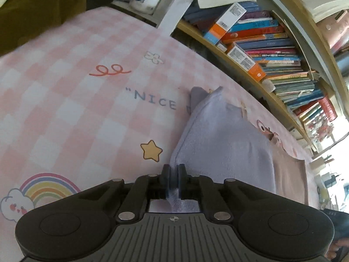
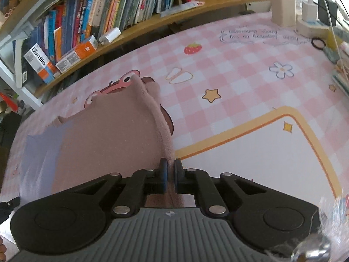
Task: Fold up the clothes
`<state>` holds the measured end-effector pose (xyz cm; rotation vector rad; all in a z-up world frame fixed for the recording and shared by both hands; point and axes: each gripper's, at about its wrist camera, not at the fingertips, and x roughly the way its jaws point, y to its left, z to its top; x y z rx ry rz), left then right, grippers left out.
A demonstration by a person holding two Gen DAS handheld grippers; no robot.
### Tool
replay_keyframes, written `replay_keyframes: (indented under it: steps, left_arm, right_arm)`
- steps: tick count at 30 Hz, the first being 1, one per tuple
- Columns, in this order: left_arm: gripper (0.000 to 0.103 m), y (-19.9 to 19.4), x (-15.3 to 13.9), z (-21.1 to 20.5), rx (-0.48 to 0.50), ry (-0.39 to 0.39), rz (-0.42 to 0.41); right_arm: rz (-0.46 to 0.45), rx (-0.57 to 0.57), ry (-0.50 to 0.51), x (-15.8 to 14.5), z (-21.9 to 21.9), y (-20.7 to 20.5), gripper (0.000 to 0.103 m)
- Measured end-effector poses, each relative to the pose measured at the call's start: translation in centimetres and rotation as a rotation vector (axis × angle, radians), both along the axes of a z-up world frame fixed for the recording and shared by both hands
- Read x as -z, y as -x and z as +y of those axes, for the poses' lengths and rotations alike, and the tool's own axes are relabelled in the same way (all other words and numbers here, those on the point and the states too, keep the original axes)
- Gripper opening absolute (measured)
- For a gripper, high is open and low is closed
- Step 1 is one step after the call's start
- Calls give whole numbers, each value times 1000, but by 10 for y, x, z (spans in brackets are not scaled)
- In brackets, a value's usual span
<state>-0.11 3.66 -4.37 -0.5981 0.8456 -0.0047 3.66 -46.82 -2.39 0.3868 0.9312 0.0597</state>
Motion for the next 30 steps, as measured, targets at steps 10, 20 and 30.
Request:
replay_keyframes:
  steps: [10,20,30]
  left_arm:
    - [43,8,-21,1,6,-31,-88]
    - [18,-5,-2,0,-26,-37,-29]
    - [21,-4,-3,-2,-3,-43,-40]
  right_arm:
    - [-3,22,-3,-5,-4,5,23]
    - [-82,23,4,-19,0,15,5]
    - [6,-13,12,-1,-1,3,9]
